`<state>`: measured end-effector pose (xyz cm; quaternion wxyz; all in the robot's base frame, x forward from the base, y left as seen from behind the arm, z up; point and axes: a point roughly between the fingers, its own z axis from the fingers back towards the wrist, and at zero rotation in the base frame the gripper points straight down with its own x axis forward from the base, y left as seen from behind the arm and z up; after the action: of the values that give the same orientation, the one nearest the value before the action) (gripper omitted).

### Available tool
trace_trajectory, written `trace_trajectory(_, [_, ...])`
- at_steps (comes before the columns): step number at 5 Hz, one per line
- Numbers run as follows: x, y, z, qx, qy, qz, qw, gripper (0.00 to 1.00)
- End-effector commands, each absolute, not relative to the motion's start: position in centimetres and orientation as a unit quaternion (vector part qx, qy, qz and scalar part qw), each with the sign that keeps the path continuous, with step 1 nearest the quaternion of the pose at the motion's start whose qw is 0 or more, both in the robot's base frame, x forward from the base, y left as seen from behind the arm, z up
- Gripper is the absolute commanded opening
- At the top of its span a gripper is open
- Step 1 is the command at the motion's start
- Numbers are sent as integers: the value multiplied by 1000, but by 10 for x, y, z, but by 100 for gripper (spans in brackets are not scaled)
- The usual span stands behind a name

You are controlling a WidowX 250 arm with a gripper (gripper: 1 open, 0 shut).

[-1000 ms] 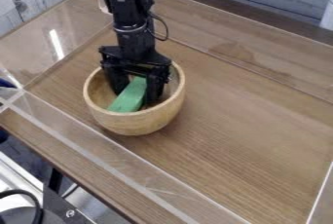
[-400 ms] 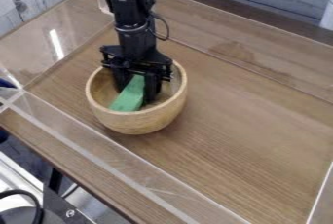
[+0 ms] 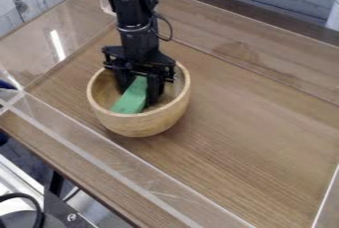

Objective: Remove the green block from inside the brown bowl and put it on the table

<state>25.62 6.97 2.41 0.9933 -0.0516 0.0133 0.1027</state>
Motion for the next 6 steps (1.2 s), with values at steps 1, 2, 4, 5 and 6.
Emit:
trace_trajectory(1, [257,66,27,-54,13,100,993,0])
trace_trajectory(2, [258,65,30,-55,13,100,993,0])
trace_trajectory(4, [259,62,37,-57,14,99,993,0])
trace_trajectory(5, [260,61,40,-58,15,99,993,0])
trace_trajectory(6, [261,59,43,-59,15,98,993,0])
